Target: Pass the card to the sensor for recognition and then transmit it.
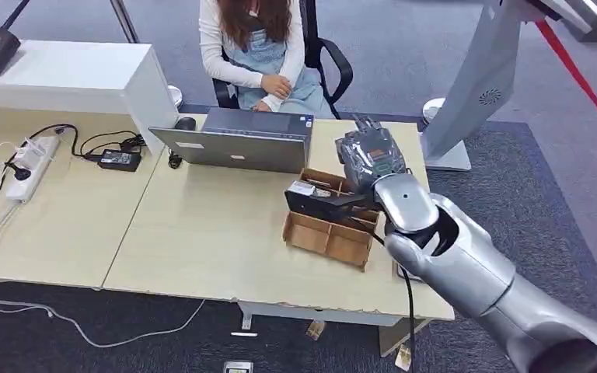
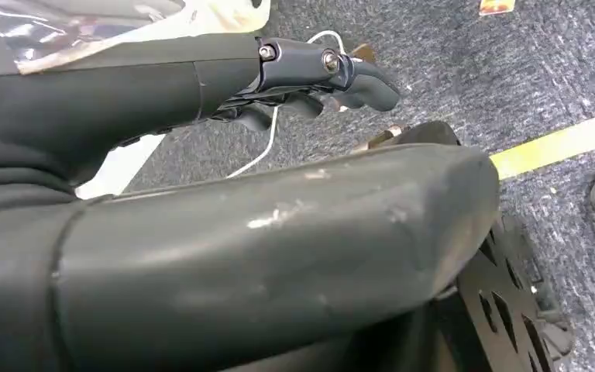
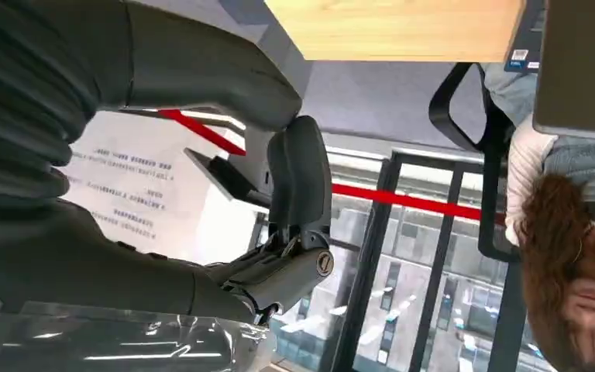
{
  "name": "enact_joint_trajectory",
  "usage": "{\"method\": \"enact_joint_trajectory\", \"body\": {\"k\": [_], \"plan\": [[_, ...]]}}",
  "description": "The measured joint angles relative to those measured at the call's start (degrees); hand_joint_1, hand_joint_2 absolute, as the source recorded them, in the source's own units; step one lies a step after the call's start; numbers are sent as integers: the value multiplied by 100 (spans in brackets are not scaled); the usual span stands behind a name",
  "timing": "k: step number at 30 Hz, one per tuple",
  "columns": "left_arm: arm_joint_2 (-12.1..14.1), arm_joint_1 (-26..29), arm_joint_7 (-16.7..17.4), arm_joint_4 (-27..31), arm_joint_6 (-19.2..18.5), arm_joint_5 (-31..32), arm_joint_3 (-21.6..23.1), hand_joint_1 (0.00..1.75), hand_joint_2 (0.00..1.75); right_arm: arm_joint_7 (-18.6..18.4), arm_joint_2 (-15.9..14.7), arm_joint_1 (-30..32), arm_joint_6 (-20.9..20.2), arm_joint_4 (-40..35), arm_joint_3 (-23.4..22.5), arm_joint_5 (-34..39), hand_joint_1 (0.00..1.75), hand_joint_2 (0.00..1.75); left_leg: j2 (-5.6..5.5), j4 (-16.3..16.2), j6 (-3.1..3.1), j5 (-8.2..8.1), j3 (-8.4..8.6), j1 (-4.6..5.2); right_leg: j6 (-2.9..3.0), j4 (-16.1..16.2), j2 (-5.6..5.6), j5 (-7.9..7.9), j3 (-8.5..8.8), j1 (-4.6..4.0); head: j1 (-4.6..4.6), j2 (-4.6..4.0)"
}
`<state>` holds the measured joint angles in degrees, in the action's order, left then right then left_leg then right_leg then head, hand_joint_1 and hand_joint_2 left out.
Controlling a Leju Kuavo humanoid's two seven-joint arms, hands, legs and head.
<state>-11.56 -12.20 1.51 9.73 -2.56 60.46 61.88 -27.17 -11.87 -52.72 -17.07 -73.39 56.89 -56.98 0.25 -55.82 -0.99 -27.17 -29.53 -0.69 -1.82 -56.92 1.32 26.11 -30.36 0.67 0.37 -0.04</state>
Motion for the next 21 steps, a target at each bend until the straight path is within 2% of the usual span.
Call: {"method": "enact_joint_trajectory", "body": {"k": [1, 14, 15, 16, 17, 18, 21], "plan": [[0, 0, 0, 0, -2, 4, 0, 0, 0, -20, 7, 0, -7, 17, 0, 0, 103, 175, 0, 0, 0, 0, 0, 0, 0, 0, 0, 0, 0, 0, 0, 0], [0, -2, 0, 0, -50, 26, 13, 0, 0, -149, 66, -25, -107, 168, 0, 48, 98, 175, -1, 0, 0, 0, 0, 0, 0, 0, 0, 0, 1, 0, 0, 0], [0, -2, -2, 0, -50, 26, 13, 0, 0, -151, 66, -28, -109, 173, 0, 48, 93, 175, -1, 0, 0, 0, 0, 0, 0, 0, 0, 0, 1, 0, 0, 0], [0, -2, 0, 0, -50, 28, 13, 0, 0, -151, 66, -30, -109, 175, 0, 48, 82, 175, -1, 0, 0, 0, 0, 0, 0, 0, 0, 0, 0, 0, 0, 0], [0, -2, -2, 0, -53, 28, 13, 0, 0, -155, 68, -31, -113, 177, 0, 52, 65, 175, -1, 0, 0, 0, 0, 0, 0, 0, 0, 0, 0, 0, 0, 0], [0, -2, -2, 0, -59, 31, 13, 0, 0, -164, 70, -33, -120, 179, 0, 68, 56, 175, -1, 0, 0, 0, 0, 0, 0, 0, 0, 0, 0, 0, 0, 0], [0, -3, -2, 0, -87, 35, 28, 0, 0, -201, 101, -52, -127, 212, 2, 125, 49, 175, -1, 0, 0, 0, 0, 0, 0, 0, 0, 0, 0, 0, 0, 0]]}}
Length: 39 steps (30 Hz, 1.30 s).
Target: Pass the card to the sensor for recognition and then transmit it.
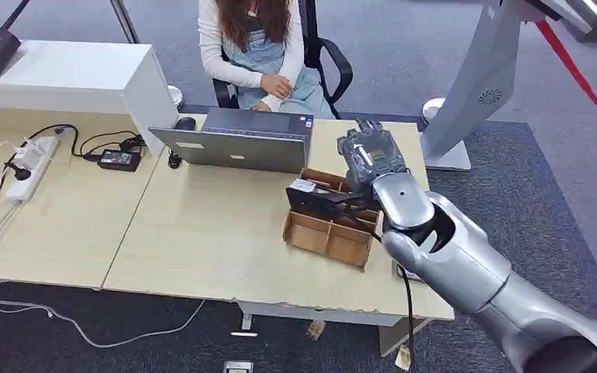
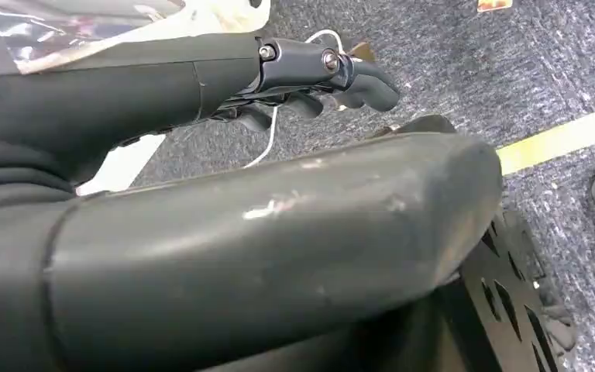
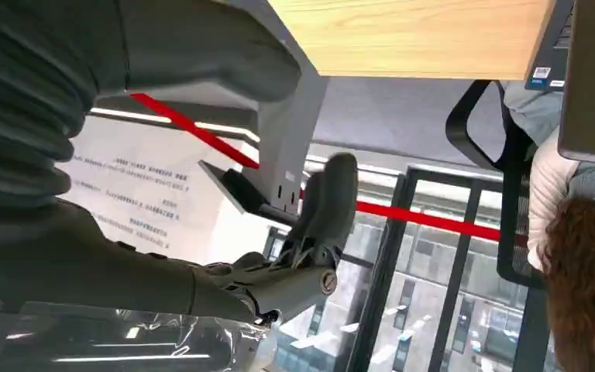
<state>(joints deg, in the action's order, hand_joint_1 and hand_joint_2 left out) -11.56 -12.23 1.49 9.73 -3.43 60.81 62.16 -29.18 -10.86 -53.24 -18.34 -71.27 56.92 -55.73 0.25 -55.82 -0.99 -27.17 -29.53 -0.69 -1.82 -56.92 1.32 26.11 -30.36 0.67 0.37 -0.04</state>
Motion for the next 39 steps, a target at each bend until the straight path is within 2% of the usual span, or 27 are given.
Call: {"method": "enact_joint_trajectory", "body": {"k": [11, 17, 21, 30, 37, 39], "plan": [[2, -9, 0, 0, -66, 55, 85, 0, 0, -65, 173, -39, -50, 205, 66, 142, 51, 175, 0, 0, 0, 0, 0, -1, 0, 0, 0, 0, 0, -1, 0, 0], [2, -14, 0, 0, -79, 79, 122, 0, 0, 0, 277, -11, 67, 360, 112, 341, 38, 175, 0, 0, 0, 0, 0, 0, 0, 0, 0, 0, 0, -1, 0, 0], [2, -14, 0, 0, -83, 81, 125, 0, 0, 112, 396, 111, 164, 514, 142, 339, 38, 175, 0, 0, 0, 0, 0, -1, 0, 0, 0, 0, -1, -1, 0, 0], [4, -15, 0, -2, -83, 83, 129, 0, 0, 123, 549, 197, 208, 717, 142, 337, 38, 175, 0, 0, 0, 0, 0, -1, 0, 0, 0, 0, 0, -1, 0, 0], [4, -15, 0, -2, -83, 90, 131, 0, 0, 123, 612, 205, 236, 835, 142, 337, 42, 175, 1, 0, 0, 0, 1, 0, 0, 0, 0, 0, 0, -1, 0, 0], [4, -16, 0, -2, -83, 98, 131, 0, 0, 120, 627, 228, 256, 859, 140, 347, 49, 175, 1, 0, 0, 0, 2, -1, 0, 0, 0, 0, -1, -1, 0, 0]]}}
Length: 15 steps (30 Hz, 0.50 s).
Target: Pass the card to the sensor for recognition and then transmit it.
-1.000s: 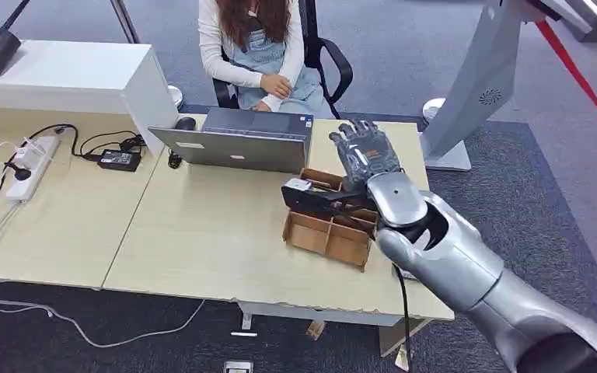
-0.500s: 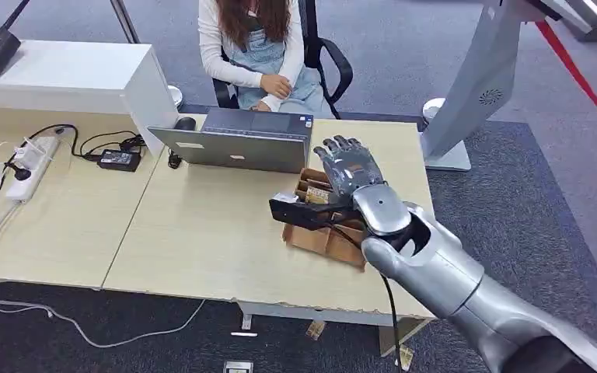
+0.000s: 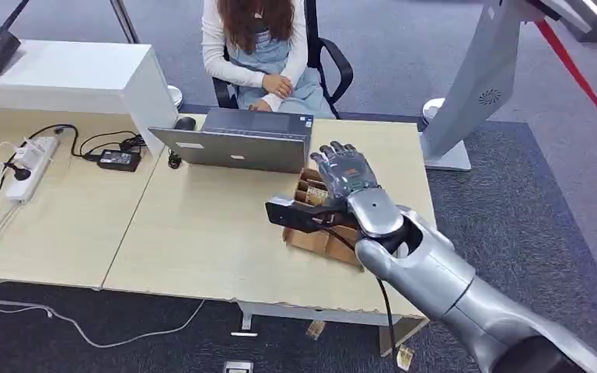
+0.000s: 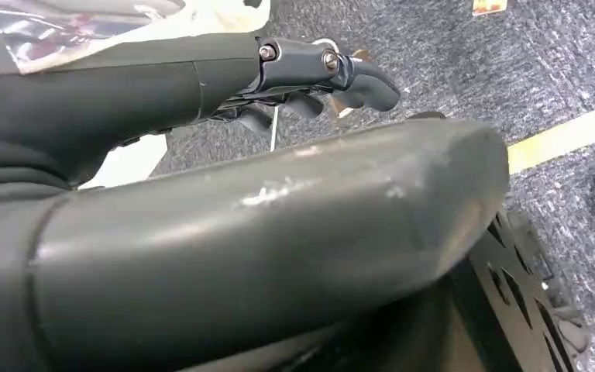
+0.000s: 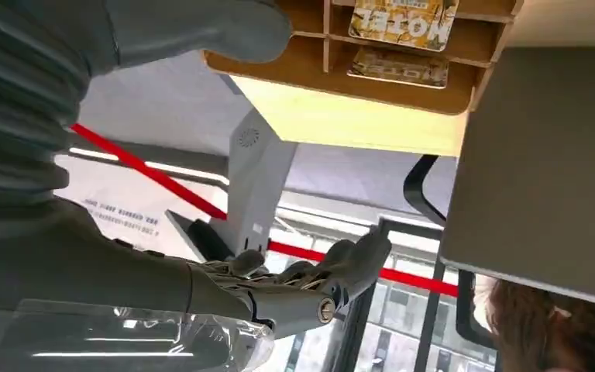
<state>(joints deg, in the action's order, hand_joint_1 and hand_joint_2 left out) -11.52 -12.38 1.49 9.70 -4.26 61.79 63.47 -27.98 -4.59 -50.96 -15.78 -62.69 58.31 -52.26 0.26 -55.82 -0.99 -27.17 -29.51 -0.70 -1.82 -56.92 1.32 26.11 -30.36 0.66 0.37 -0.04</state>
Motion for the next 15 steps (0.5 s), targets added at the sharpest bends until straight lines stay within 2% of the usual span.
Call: {"method": "enact_joint_trajectory", "body": {"k": [3, 5, 8, 12, 15], "plan": [[0, 0, 17, 0, 0, 15, 4, 0, 0, -89, 11, 82, 138, 26, -15, -15, 58, 175, -1, 0, 0, 0, -1, 0, 0, 0, 0, 0, 0, 0, 0, 0], [0, -2, 33, 0, 0, 17, 26, 0, 0, -263, 22, 126, 361, 53, -53, -55, 49, 175, 1, 0, 0, 0, -1, 0, 0, 0, 0, 0, 0, 0, 0, 0], [2, -4, 44, 0, 0, 17, 48, 0, 0, -538, 39, 149, 698, 90, -210, -147, 17, 175, 0, 0, 0, 0, -1, 0, 0, 0, 0, 0, 0, 0, 0, 0], [4, -10, 66, 0, 0, 17, 85, 0, 0, -811, 48, 134, 717, 149, -348, -380, 12, 175, 1, 0, 0, 0, -1, 0, 0, 0, 0, 0, 0, 0, 0, 0], [7, -12, 72, 0, 0, 17, 94, 0, 0, -870, 50, 162, 662, 155, -433, -400, 12, 175, 1, 0, 0, 0, 0, 0, 0, 0, 0, 0, 0, 0, 0, 0]]}}
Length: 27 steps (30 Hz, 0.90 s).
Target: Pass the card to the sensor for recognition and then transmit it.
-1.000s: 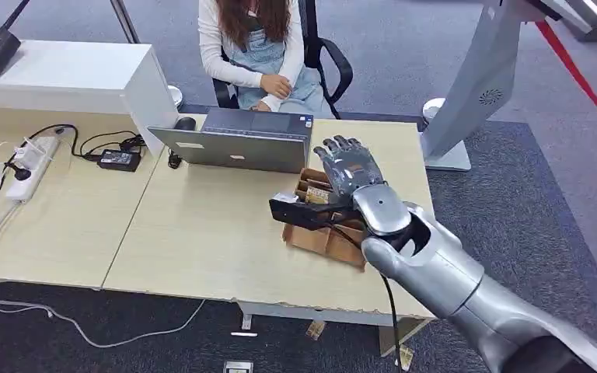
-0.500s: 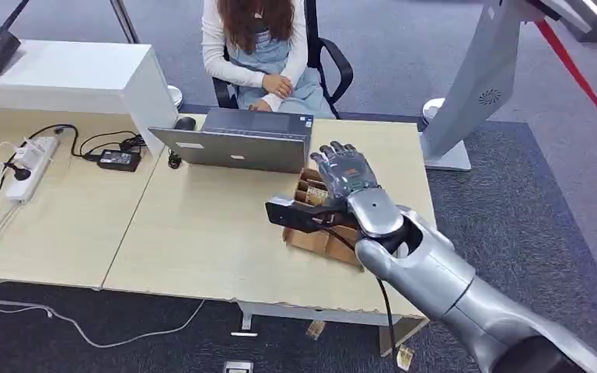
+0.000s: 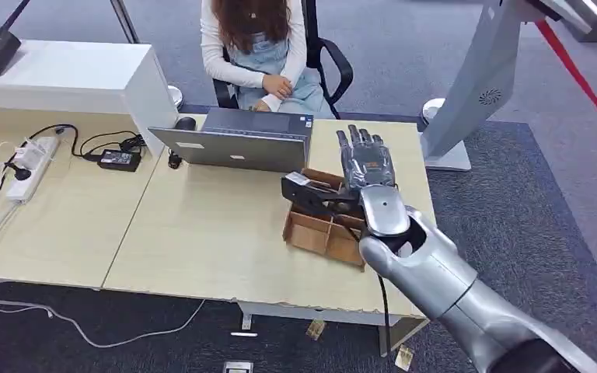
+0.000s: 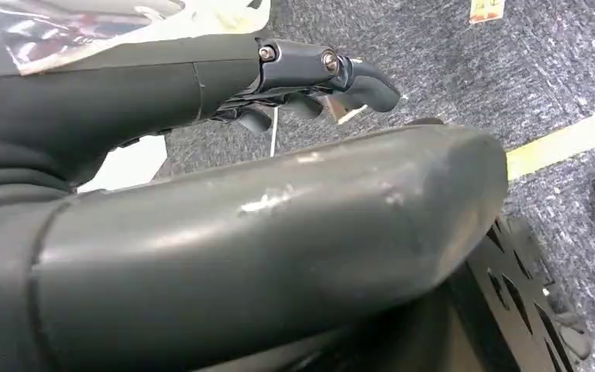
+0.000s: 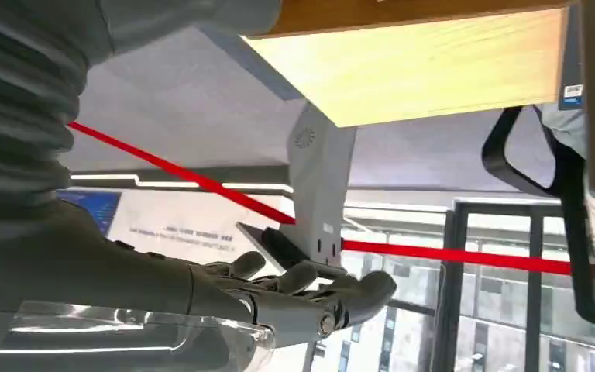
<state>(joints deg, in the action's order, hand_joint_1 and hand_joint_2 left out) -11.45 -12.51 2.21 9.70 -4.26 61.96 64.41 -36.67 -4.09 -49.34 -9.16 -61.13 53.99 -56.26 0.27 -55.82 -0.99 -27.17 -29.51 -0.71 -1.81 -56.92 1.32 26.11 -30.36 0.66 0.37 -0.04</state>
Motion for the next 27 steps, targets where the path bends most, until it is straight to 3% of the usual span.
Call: {"method": "enact_joint_trajectory", "body": {"k": [18, 22, 27], "plan": [[0, -5, 15, 2, 7, -2, 28, 0, 0, -39, 2, 307, 46, -68, -182, 72, 16, 175, 2, 0, 0, 0, 0, -2, 0, 0, 0, 0, -1, -3, 0, 0], [0, -6, 28, 0, 7, -15, 33, 0, 0, -39, -4, 407, 65, -168, -216, 133, 24, 175, 2, 0, -1, -1, 0, -2, 0, 0, 0, 0, -1, -3, 0, 0], [0, -6, 31, 0, 7, -17, 33, 0, 0, -96, -4, 564, 316, -256, -356, 358, 28, 175, 3, 0, -1, -1, 0, -3, 0, 0, 0, 0, -1, -3, 0, 0]]}}
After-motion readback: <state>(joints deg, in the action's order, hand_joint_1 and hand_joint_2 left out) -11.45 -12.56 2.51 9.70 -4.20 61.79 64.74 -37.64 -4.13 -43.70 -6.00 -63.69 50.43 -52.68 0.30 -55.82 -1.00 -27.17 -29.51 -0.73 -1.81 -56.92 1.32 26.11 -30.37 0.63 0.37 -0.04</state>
